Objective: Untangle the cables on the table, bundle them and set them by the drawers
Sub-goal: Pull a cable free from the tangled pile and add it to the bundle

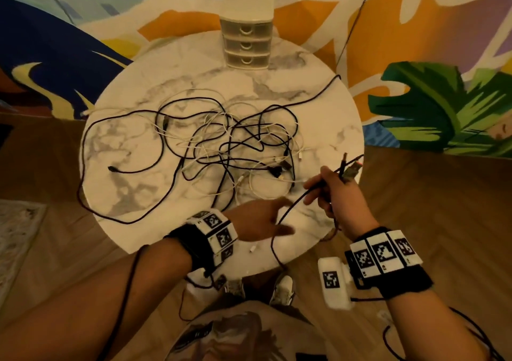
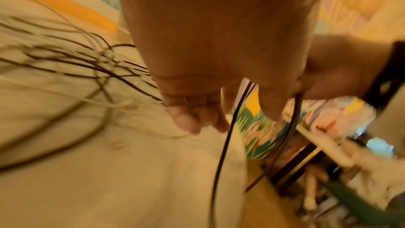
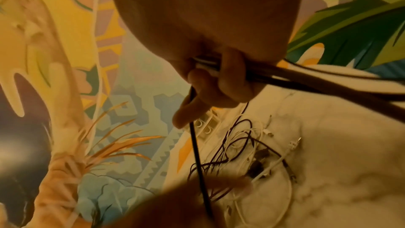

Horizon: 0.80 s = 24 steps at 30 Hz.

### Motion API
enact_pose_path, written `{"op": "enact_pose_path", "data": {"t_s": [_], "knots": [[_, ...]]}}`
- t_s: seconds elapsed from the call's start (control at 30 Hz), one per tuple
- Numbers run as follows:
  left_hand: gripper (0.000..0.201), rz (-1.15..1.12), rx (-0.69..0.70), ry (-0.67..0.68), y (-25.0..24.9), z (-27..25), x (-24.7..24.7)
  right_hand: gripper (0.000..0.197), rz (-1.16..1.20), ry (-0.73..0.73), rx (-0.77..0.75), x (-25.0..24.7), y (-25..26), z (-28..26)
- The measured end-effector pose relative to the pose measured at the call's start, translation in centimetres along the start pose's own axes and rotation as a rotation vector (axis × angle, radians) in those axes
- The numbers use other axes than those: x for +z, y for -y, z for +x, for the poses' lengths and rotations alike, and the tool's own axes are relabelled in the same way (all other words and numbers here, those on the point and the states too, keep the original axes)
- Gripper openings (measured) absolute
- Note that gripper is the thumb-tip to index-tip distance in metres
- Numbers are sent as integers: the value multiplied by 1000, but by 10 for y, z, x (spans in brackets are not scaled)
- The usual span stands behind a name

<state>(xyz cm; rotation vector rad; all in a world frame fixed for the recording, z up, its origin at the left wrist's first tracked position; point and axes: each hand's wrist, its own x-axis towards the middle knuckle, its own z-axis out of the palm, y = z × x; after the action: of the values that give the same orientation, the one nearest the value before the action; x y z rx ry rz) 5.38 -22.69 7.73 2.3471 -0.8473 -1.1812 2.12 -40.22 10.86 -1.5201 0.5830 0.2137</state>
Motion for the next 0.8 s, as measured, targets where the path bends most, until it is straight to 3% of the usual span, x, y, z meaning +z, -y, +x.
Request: {"op": "enact_pose_path", "data": {"t_s": [0.07, 0.13, 0.27, 0.33, 0.43, 0.5, 0.57, 0.67, 0.73, 0.8], "knots": [[42, -18, 102, -143, -37, 16, -5, 48, -27, -15, 8, -11, -5, -7], [28, -17, 145, -143, -65, 32, -5, 48, 22, -62, 2, -27, -8, -13], [30, -115, 157, -74, -79, 57, 21, 46, 15, -279, -70, -73, -18, -23], [32, -68, 97, 32, -72, 67, 45, 44, 2, -366, -90, -94, -25, -27], [44, 323, -110, 276, -71, 81, 71, 44, 26, -396, -106, -121, -32, -37], [47, 408, -135, 263, -81, 84, 73, 44, 55, -389, -121, -130, -32, -43], [50, 275, -7, 122, -102, 87, 67, 41, 16, -389, -159, -138, -32, -47], [51, -60, 377, -122, -149, 90, 50, 36, -78, -345, -226, -141, -27, -49], [33, -213, 530, -148, -182, 89, 37, 34, -84, -274, -244, -145, -21, -54], [18, -266, 533, -94, -205, 87, 26, 38, -38, -190, -252, -154, -14, -59]]}}
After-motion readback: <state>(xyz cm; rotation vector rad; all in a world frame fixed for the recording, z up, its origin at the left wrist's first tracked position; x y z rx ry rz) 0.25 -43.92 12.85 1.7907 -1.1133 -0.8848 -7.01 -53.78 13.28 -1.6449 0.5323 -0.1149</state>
